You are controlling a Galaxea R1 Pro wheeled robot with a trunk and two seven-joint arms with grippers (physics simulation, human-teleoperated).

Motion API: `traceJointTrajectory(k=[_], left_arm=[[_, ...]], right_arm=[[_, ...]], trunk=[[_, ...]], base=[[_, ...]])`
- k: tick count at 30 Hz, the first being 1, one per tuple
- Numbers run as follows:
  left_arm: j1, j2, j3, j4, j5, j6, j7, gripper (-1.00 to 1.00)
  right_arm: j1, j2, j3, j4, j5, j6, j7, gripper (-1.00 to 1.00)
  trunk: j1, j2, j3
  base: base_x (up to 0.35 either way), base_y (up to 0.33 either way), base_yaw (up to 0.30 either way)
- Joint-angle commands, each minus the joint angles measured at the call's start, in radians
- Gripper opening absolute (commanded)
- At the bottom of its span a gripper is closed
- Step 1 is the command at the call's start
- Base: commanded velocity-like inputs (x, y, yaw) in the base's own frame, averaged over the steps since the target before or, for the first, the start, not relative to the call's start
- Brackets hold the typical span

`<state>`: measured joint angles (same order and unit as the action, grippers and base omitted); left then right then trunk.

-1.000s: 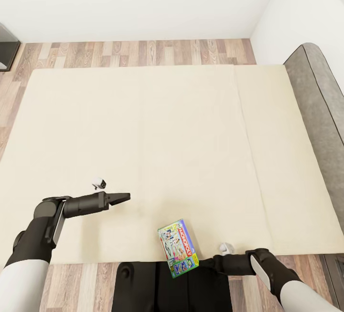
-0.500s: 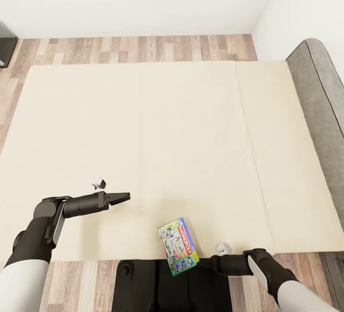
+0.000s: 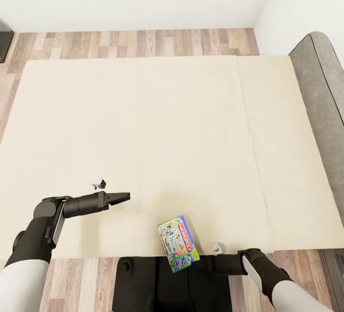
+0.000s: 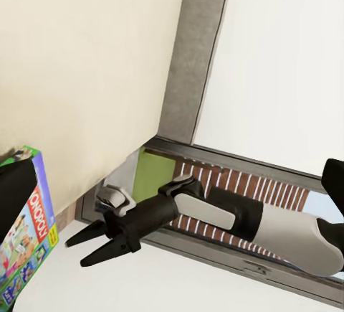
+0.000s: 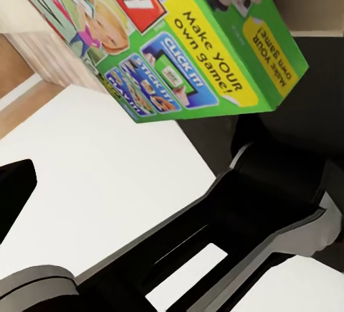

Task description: Put all the toys in the child's room - the three board games (two on the bed and one on the table), the two jigsaw puzzles on the table, and the tennis ball on the table - inside the toy box on the table in the child's room.

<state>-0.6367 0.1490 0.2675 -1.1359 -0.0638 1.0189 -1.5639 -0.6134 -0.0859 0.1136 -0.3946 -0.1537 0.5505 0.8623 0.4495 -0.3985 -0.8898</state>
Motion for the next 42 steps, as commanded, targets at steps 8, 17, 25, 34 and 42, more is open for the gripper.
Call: traceJointTrajectory(k=[8,17,25,34,42], left_arm=[[0.0,0.0,0.001,-0.001,-0.007,0.01,-0.007,1.0],[0.0,0.0,0.001,-0.001,-0.007,0.009,-0.007,1.0],[0.0,0.0,0.001,-0.001,-0.008,0.009,-0.007,1.0],[0.0,0.0,0.001,-0.001,-0.008,0.007,-0.007,1.0],[0.0,0.0,0.001,-0.001,-0.008,0.007,-0.007,1.0]], right_arm=[[0.0,0.0,0.008,-0.001,-0.01,-0.006,-0.002,1.0],[0.0,0.0,0.008,-0.001,-0.01,-0.028,-0.003,1.0],[0.0,0.0,0.008,-0.004,-0.01,-0.041,-0.002,1.0],[0.0,0.006,0.007,-0.011,-0.01,-0.043,-0.003,1.0],[0.0,0.021,0.008,-0.015,-0.01,-0.043,-0.003,1.0]], trunk=[[0.001,-0.002,-0.014],[0.001,-0.002,-0.029],[0.001,-0.002,-0.042],[0.001,-0.002,-0.057],[0.001,-0.002,-0.07]], base=[[0.0,0.0,0.0],[0.0,0.0,0.0],[0.0,0.0,0.0],[0.0,0.0,0.0],[0.0,0.0,0.0]])
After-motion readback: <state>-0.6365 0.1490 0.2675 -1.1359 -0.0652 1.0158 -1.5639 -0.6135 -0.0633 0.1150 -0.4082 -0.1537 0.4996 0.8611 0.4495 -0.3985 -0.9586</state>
